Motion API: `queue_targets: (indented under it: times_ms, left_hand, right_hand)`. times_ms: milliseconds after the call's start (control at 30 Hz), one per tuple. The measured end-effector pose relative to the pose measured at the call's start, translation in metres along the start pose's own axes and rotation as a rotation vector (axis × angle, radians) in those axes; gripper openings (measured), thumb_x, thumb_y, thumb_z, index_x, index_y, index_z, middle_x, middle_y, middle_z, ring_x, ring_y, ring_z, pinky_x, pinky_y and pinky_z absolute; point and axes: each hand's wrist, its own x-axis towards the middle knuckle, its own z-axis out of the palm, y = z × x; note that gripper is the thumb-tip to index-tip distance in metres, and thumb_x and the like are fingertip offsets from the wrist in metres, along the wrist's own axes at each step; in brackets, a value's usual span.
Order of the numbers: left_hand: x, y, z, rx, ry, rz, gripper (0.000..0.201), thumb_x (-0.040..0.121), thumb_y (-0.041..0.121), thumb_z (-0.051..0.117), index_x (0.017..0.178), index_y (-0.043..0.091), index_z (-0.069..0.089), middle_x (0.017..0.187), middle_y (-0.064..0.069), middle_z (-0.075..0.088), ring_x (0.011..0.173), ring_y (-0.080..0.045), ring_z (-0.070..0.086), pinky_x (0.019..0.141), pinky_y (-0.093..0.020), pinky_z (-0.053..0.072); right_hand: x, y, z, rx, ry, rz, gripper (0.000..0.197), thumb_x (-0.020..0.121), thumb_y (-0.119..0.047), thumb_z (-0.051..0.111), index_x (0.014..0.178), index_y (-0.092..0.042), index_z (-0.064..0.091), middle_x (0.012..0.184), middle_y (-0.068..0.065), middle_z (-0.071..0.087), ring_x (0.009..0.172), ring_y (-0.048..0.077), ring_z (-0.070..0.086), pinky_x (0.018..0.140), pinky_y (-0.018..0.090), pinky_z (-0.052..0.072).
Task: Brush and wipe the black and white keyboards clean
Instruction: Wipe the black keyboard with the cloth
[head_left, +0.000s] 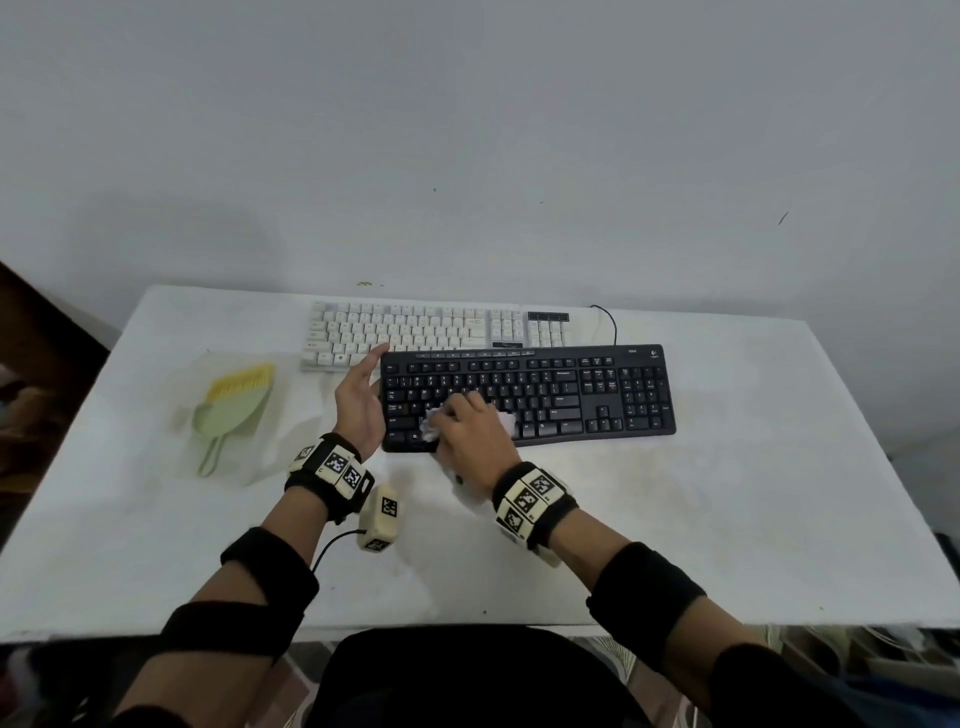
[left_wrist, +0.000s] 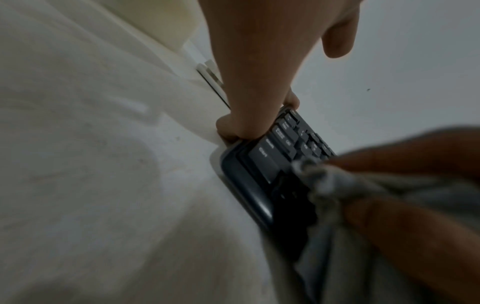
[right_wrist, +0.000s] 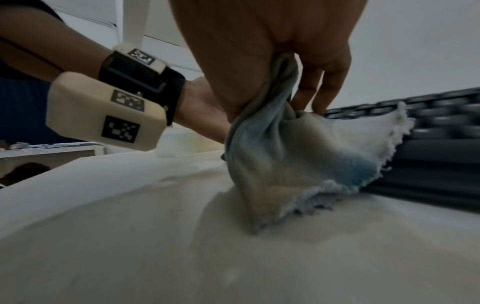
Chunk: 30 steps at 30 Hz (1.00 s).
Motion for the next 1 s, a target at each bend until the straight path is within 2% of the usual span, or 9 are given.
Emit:
queue_targets:
  times_ms: [67, 200, 300, 367, 467, 567, 767, 900, 1000]
  left_hand:
    - [-0.001, 0.0, 0.0, 0.007, 0.004, -0.001, 0.035, 0.099, 0.032, 0.052, 0.129, 0.022, 0.064, 0.119, -0.015, 0.067, 0.11, -0.033, 0.063, 0.095, -0.05, 0.054]
    - [-0.002, 0.002, 0.003, 0.009, 0.003, -0.002, 0.033, 0.1, 0.029, 0.051, 0.131, 0.022, 0.062, 0.111, -0.013, 0.07, 0.096, -0.03, 0.067, 0.081, -0.042, 0.057]
    - [-0.001, -0.001, 0.0, 0.01, -0.001, 0.007, 0.036, 0.098, 0.031, 0.052, 0.131, 0.021, 0.062, 0.121, -0.017, 0.066, 0.107, -0.033, 0.064, 0.096, -0.054, 0.052]
    - [-0.002, -0.002, 0.0, 0.014, 0.006, 0.006, 0.039, 0.097, 0.031, 0.053, 0.133, 0.021, 0.061, 0.126, -0.019, 0.063, 0.111, -0.036, 0.062, 0.102, -0.058, 0.048]
    - [-0.004, 0.001, 0.004, 0.022, 0.017, 0.01, 0.038, 0.098, 0.03, 0.053, 0.134, 0.021, 0.06, 0.121, -0.018, 0.064, 0.104, -0.034, 0.064, 0.091, -0.05, 0.054]
    - [-0.006, 0.002, 0.005, 0.02, 0.003, -0.008, 0.038, 0.098, 0.032, 0.054, 0.134, 0.024, 0.061, 0.12, -0.016, 0.067, 0.1, -0.031, 0.066, 0.082, -0.041, 0.055]
    - [-0.003, 0.002, 0.002, 0.014, -0.001, -0.011, 0.036, 0.098, 0.032, 0.054, 0.132, 0.024, 0.061, 0.119, -0.016, 0.064, 0.097, -0.032, 0.066, 0.081, -0.044, 0.056]
    - [-0.004, 0.0, 0.002, 0.025, 0.0, 0.011, 0.046, 0.09, 0.035, 0.058, 0.134, 0.023, 0.062, 0.124, -0.017, 0.064, 0.108, -0.034, 0.064, 0.098, -0.053, 0.052]
    - [-0.005, 0.0, 0.003, 0.036, -0.004, 0.02, 0.042, 0.096, 0.033, 0.054, 0.136, 0.022, 0.061, 0.119, -0.017, 0.067, 0.099, -0.031, 0.068, 0.092, -0.047, 0.054]
  right_hand:
    - [0.013, -0.017, 0.008, -0.021, -0.016, -0.046, 0.027, 0.087, -0.02, 0.072, 0.113, -0.015, 0.071, 0.107, 0.005, 0.059, 0.103, 0.027, 0.046, 0.088, 0.04, 0.045]
    - [0.028, -0.028, 0.017, -0.14, -0.176, -0.124, 0.038, 0.073, -0.023, 0.086, 0.107, -0.015, 0.071, 0.108, 0.006, 0.056, 0.1, 0.026, 0.048, 0.08, 0.037, 0.052]
    - [0.019, -0.02, 0.004, -0.148, -0.215, -0.051, 0.039, 0.076, -0.026, 0.083, 0.112, -0.021, 0.07, 0.112, 0.004, 0.053, 0.101, 0.024, 0.05, 0.074, 0.034, 0.053]
    - [0.018, -0.013, -0.002, -0.13, -0.22, -0.019, 0.033, 0.082, -0.023, 0.078, 0.114, -0.021, 0.069, 0.115, 0.004, 0.049, 0.105, 0.024, 0.046, 0.079, 0.039, 0.055]
    - [0.027, -0.016, -0.005, -0.132, -0.246, -0.074, 0.031, 0.084, -0.014, 0.074, 0.115, -0.017, 0.07, 0.116, 0.007, 0.049, 0.105, 0.025, 0.044, 0.085, 0.04, 0.053]
    - [0.037, -0.03, -0.003, -0.124, -0.266, -0.161, 0.037, 0.082, -0.008, 0.074, 0.119, -0.011, 0.068, 0.115, 0.009, 0.051, 0.106, 0.026, 0.046, 0.081, 0.036, 0.053]
    - [0.031, -0.019, -0.011, -0.171, -0.31, -0.108, 0.034, 0.086, -0.012, 0.074, 0.12, -0.013, 0.068, 0.119, 0.009, 0.051, 0.113, 0.026, 0.046, 0.086, 0.037, 0.054]
    - [0.029, -0.014, -0.018, -0.131, -0.299, -0.03, 0.023, 0.093, -0.012, 0.063, 0.115, -0.007, 0.069, 0.117, 0.011, 0.052, 0.112, 0.028, 0.046, 0.088, 0.042, 0.053]
    - [0.031, -0.024, -0.01, -0.093, -0.307, -0.031, 0.024, 0.087, -0.011, 0.071, 0.11, -0.008, 0.071, 0.114, 0.009, 0.052, 0.106, 0.026, 0.046, 0.084, 0.041, 0.054]
